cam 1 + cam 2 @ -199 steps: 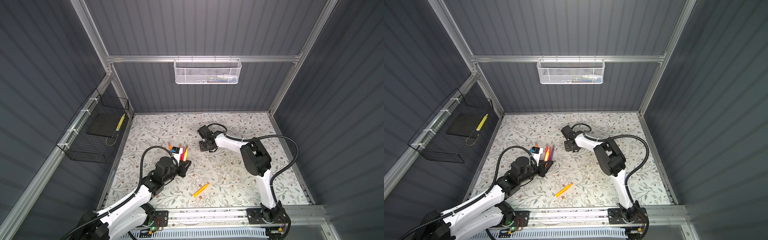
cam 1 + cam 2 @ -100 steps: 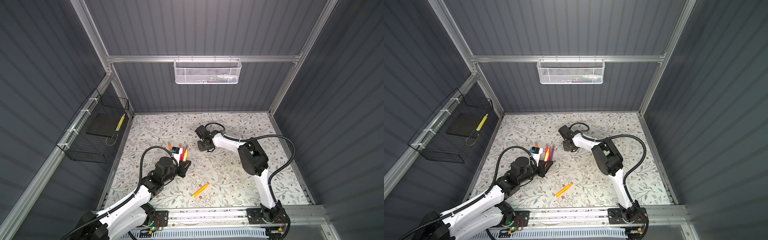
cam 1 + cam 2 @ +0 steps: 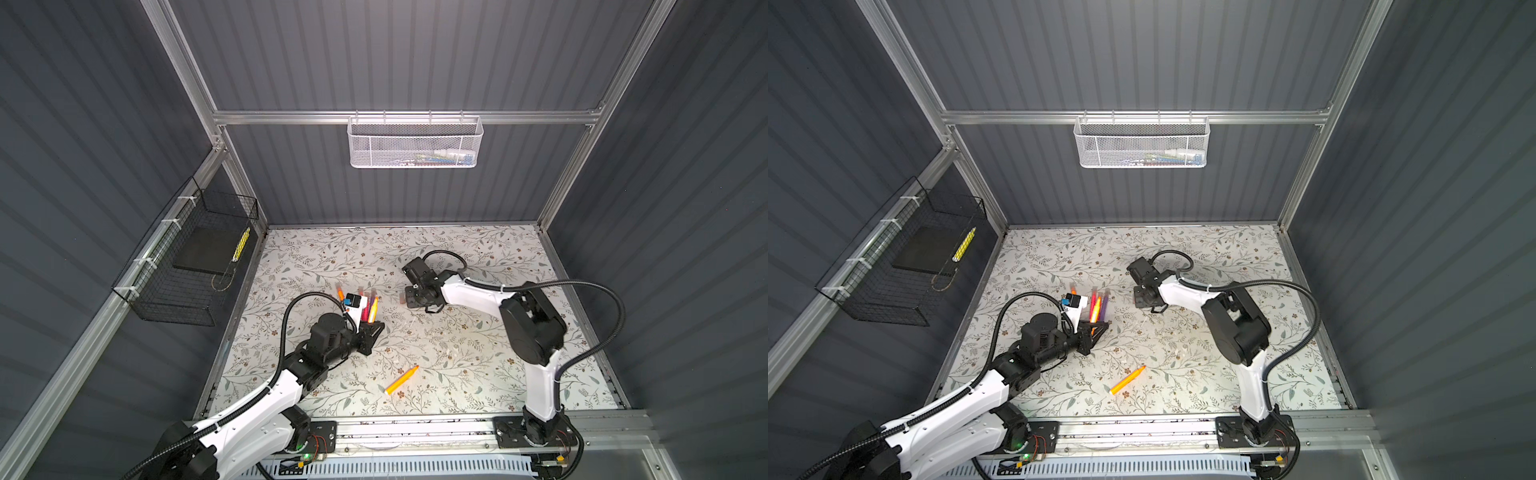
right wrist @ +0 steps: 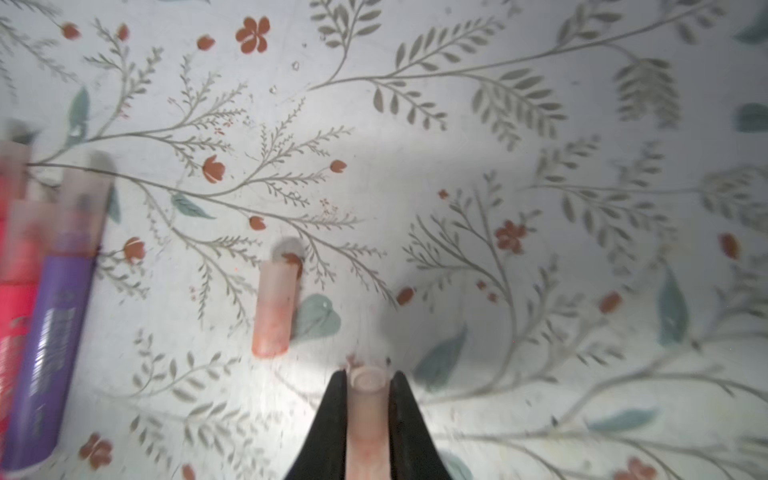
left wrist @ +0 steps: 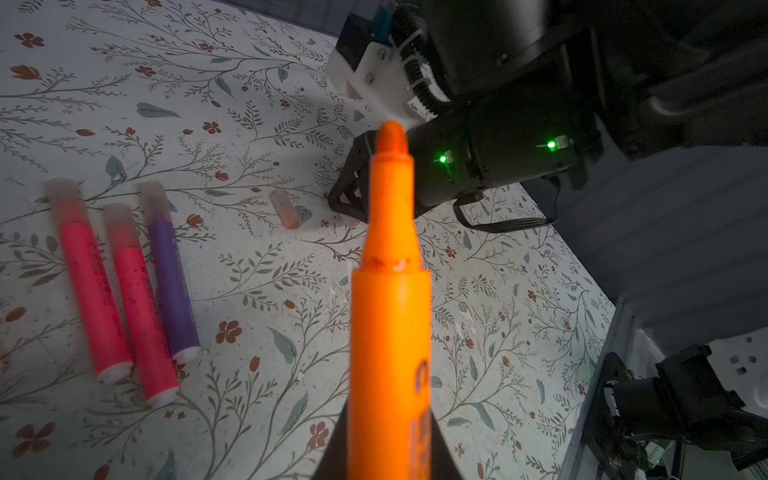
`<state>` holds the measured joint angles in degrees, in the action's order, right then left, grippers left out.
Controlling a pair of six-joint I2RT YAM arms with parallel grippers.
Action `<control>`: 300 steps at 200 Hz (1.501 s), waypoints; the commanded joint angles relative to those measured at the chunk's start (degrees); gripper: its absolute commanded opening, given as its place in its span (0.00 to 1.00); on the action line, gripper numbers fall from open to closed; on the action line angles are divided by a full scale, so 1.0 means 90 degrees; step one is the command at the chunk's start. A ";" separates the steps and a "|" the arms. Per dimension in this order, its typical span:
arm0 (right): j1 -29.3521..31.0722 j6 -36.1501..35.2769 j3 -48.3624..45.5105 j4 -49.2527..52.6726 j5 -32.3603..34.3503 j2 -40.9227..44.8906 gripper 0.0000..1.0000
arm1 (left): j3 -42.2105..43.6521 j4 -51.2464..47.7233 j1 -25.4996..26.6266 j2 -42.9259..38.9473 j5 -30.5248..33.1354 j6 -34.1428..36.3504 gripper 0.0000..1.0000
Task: Insert the pens into the pen caps
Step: 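Lower the right gripper onto a pale pink cap and grasp it, then carry the pink cap with the right gripper toward the marker tip in the left gripper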
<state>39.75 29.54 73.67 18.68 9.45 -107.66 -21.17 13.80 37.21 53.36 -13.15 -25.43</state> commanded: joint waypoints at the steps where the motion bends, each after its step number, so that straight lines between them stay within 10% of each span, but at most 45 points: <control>1: -0.0112 0.0535 -0.0869 -0.1134 -0.0047 0.1168 0.04 | -0.0155 0.0448 0.0182 0.0162 -0.0361 0.0134 0.00; 39: -0.0139 0.1518 -0.3076 -0.3308 -0.0313 0.3240 0.00 | -0.0421 0.0819 0.1459 0.0694 0.0465 0.0512 0.00; 92: -0.0092 0.2716 -0.5352 -0.6143 -0.0393 0.5221 0.00 | -0.0612 0.1798 0.1784 0.1641 0.0360 0.0266 0.00; 300: 0.0633 0.2530 -0.5052 -0.6743 -0.0449 0.4616 0.00 | -0.1007 0.2153 0.1864 0.2451 0.0481 -0.0122 0.00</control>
<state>45.17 53.98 26.17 -42.70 3.38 -67.11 -29.32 31.40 53.69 75.57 -8.56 -26.15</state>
